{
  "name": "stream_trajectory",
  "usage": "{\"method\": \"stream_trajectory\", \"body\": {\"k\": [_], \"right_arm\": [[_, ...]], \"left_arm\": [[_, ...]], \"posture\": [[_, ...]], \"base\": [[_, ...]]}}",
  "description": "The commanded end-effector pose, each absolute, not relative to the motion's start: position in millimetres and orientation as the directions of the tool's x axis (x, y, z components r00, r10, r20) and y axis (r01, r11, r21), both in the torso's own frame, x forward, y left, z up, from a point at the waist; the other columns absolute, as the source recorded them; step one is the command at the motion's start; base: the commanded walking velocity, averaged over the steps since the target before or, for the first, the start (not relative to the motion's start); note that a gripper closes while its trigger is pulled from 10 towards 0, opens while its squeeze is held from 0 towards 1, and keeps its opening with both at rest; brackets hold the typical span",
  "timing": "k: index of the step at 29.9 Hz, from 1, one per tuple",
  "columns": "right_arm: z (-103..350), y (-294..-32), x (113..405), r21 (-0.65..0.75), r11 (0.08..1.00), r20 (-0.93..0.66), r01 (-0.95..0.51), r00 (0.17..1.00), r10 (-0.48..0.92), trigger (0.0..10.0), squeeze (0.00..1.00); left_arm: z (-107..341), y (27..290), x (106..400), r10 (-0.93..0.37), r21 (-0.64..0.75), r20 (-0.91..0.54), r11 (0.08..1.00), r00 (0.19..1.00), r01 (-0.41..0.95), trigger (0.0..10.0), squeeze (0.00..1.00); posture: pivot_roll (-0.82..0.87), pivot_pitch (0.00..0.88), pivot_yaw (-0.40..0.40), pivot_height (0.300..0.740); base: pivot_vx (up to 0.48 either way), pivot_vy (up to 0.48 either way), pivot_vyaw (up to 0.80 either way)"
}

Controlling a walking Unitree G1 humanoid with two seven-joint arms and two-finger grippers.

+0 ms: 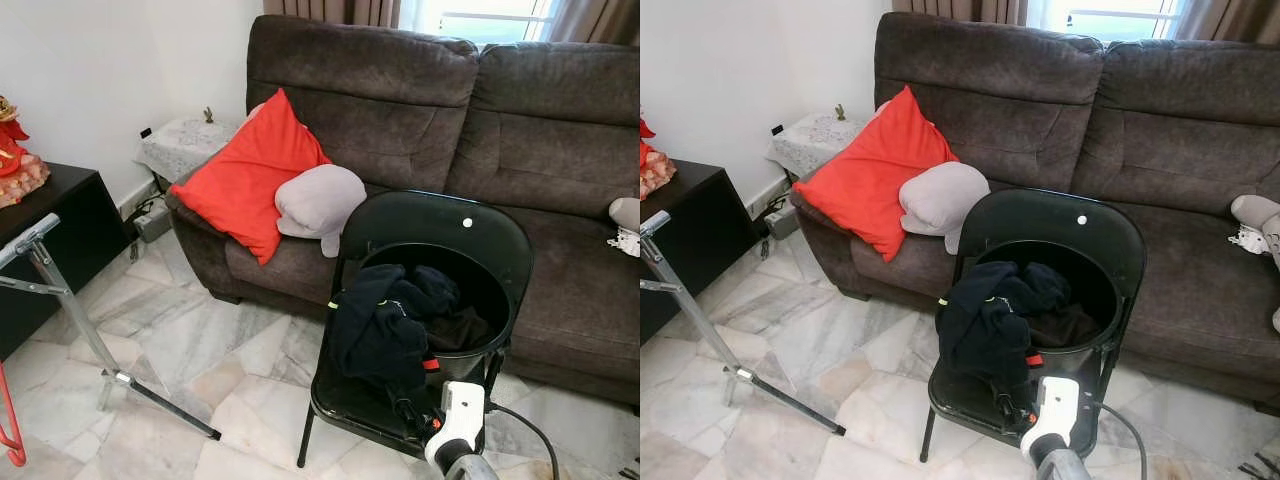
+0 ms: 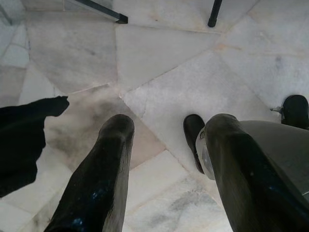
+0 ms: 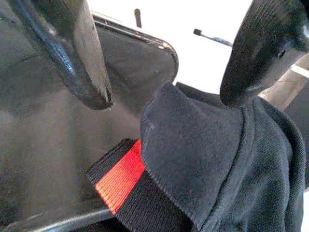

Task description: Hang hanger

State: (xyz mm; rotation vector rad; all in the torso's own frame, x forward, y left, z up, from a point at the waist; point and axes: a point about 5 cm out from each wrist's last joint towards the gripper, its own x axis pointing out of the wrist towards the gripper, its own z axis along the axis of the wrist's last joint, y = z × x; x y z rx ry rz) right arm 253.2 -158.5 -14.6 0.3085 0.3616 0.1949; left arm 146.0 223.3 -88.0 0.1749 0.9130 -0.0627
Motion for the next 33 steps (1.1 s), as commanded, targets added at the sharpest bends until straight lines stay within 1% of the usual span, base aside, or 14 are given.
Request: {"method": "stream_trajectory", "body": {"k": [1,3,4,5,7,9,10,13,14,28,29,30,32,33], "right_arm": [[-13,-154,257,0.350,0.923,-0.299,-0.158,0.915,0.270,10.0,0.00],[-13,-154,257,0.352,0.921,-0.297,-0.166,0.913,0.278,10.0,0.00],[-13,-153,257,0.353,0.919,-0.293,-0.174,0.912,0.286,8.7,0.00],[-13,-153,257,0.353,0.919,-0.293,-0.174,0.912,0.286,8.7,0.00],[-12,-153,256,0.355,0.918,-0.282,-0.175,0.917,0.283,0.0,0.00],[-12,-153,256,0.354,0.919,-0.280,-0.173,0.918,0.281,0.0,0.00],[-12,-154,257,0.351,0.920,-0.279,-0.172,0.919,0.278,0.5,0.00],[-12,-156,258,0.346,0.924,-0.278,-0.166,0.922,0.270,3.3,0.00],[-11,-156,258,0.344,0.925,-0.279,-0.163,0.923,0.266,10.0,0.00],[-7,-157,266,0.343,0.924,-0.264,-0.169,0.927,0.267,10.0,0.00],[-6,-157,267,0.344,0.923,-0.262,-0.172,0.926,0.271,9.2,0.00],[-6,-157,267,0.344,0.923,-0.262,-0.172,0.926,0.271,9.2,0.00],[-6,-157,268,0.347,0.921,-0.258,-0.177,0.926,0.275,1.8,0.00],[-5,-157,269,0.346,0.922,-0.258,-0.177,0.926,0.274,1.1,0.00]], "left_arm": [[-90,228,140,0.037,0.141,-0.810,0.981,0.585,0.134,10.0,0.00],[-90,229,140,0.037,0.142,-0.811,0.981,0.585,0.134,10.0,0.00],[-90,229,140,0.038,0.142,-0.811,0.981,0.584,0.134,10.0,0.00],[-90,229,140,0.038,0.142,-0.811,0.981,0.584,0.134,10.0,0.00],[-90,230,139,0.041,0.145,-0.811,0.980,0.583,0.133,10.0,0.00],[-90,230,139,0.042,0.147,-0.811,0.980,0.583,0.133,10.0,0.00],[-90,230,139,0.043,0.147,-0.811,0.980,0.583,0.133,10.0,0.00],[-90,231,139,0.044,0.148,-0.811,0.980,0.583,0.133,10.0,0.00],[-90,231,139,0.044,0.149,-0.811,0.980,0.583,0.134,10.0,0.00],[-90,230,138,0.051,0.159,-0.809,0.978,0.585,0.134,10.0,0.00],[-90,230,138,0.052,0.160,-0.809,0.978,0.586,0.135,10.0,0.00],[-90,230,138,0.052,0.160,-0.809,0.978,0.586,0.135,10.0,0.00],[-90,230,139,0.053,0.162,-0.808,0.978,0.587,0.135,10.0,0.00],[-90,230,139,0.053,0.163,-0.807,0.977,0.588,0.135,10.0,0.00]], "posture": [[0.08,0.019,0.047,0.740],[0.08,0.019,0.047,0.740],[0.08,0.019,0.047,0.740],[0.08,0.019,0.047,0.740],[0.09,0.018,0.050,0.740],[0.09,0.018,0.050,0.740],[0.09,0.018,0.051,0.740],[0.09,0.017,0.051,0.740],[0.09,0.017,0.051,0.740],[0.10,0.006,0.051,0.740],[0.10,0.006,0.051,0.740],[0.10,0.006,0.051,0.740],[0.10,0.004,0.051,0.740],[0.10,0.002,0.051,0.740]], "base": [[0.000,0.000,0.00],[0.000,0.000,0.00],[0.000,0.000,0.00],[0.000,0.000,0.00],[0.000,0.000,0.00],[0.000,0.000,0.00],[0.000,0.000,0.00],[0.000,0.000,0.00],[0.000,0.000,0.00],[0.000,0.000,0.00],[0.000,0.000,0.00],[0.000,0.000,0.00],[0.000,0.000,0.00],[0.000,0.000,0.00]]}}
